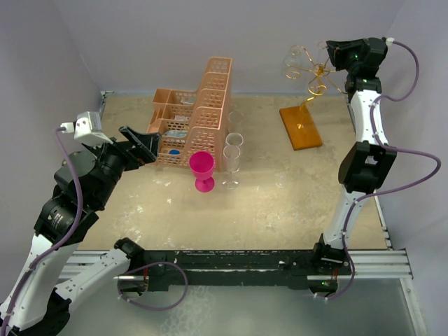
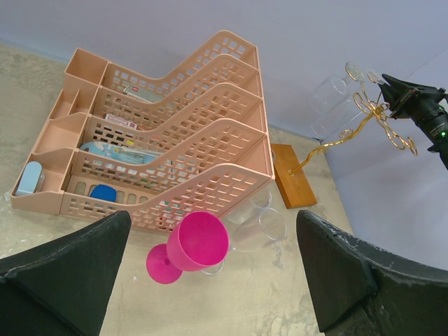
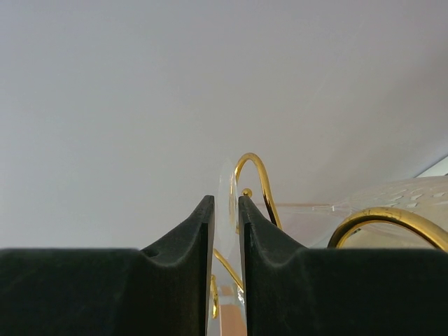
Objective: Take the wine glass off the wine glass rack
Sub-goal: Pick up the wine glass from the wine rack.
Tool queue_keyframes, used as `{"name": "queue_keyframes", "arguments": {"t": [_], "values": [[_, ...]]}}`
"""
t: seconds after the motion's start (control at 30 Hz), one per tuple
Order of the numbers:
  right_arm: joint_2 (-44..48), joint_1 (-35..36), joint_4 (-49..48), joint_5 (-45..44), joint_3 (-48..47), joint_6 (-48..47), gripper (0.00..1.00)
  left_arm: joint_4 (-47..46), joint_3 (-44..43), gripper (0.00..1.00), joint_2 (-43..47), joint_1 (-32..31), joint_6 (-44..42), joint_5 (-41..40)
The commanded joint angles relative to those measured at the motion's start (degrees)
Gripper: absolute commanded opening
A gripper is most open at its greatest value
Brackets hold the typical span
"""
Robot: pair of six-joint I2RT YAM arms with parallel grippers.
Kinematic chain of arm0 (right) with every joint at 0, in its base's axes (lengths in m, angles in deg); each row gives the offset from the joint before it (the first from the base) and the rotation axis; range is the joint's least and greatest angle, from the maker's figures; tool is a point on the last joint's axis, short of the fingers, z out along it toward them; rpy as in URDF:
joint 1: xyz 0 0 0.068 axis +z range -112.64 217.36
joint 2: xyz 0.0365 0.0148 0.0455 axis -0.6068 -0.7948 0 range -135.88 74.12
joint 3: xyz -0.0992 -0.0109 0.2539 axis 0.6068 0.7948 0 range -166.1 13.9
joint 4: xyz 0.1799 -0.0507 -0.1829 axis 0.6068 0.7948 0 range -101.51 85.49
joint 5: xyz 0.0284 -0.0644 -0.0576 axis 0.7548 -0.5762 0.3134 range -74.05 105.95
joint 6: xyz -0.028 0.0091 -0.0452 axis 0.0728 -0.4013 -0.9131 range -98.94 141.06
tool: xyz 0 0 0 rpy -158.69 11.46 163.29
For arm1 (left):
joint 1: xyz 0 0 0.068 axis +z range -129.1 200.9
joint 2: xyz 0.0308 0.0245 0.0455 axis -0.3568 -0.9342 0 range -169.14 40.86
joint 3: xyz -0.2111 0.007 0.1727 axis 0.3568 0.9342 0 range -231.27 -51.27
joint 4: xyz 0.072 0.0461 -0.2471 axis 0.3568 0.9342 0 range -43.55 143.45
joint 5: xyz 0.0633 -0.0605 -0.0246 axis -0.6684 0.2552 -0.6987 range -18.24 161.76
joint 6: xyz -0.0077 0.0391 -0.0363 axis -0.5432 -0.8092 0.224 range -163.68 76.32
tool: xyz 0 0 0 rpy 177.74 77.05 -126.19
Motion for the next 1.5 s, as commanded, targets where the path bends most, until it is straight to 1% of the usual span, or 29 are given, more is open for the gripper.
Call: {"name": "queue_keyframes", "arguments": {"t": [0.0, 0.27, 0.5, 0.63, 0.77, 0.87, 1.1, 1.23, 1.47], "values": [[-0.62, -0.09, -1.37, -0.92, 0.78, 0.71, 0.23, -1.86, -0.30, 0.99, 0.08, 0.04, -1.46, -0.27], [-1.16, -0.07, -2.19, -0.17, 0.92, 1.85, 0.22, -1.78, -0.08, 0.99, 0.35, 0.04, -1.48, -0.39], [-1.92, 0.26, -0.93, -0.55, -0.42, 2.40, 0.21, -1.72, 0.04, 0.99, 0.53, 0.05, -1.45, -0.52], [-2.71, 0.72, 0.43, -1.25, -1.50, 2.33, 0.18, -1.76, 0.06, 0.99, 0.69, 0.04, -1.33, -0.49], [-2.36, 0.81, 0.76, -2.00, -0.30, 2.70, 0.14, -1.67, -0.03, 0.99, 0.95, 0.04, -1.42, -0.57], [-1.20, 0.81, -0.93, -1.85, 1.47, 3.87, 0.10, -1.58, -0.01, 0.99, 0.97, 0.04, -1.45, -0.68], [0.67, 0.83, -4.30, -0.21, 2.10, 5.74, 0.01, -1.52, -0.21, 0.99, 1.05, 0.04, -1.54, -0.81], [2.56, 0.72, -6.55, -1.04, 3.69, 6.99, 0.00, -1.47, -0.15, 0.99, 1.15, 0.04, -1.42, -0.86], [4.48, 0.72, -5.98, -4.74, 3.95, 7.62, 0.00, -1.32, -0.16, 0.99, 1.33, 0.04, -1.41, -0.82]]}}
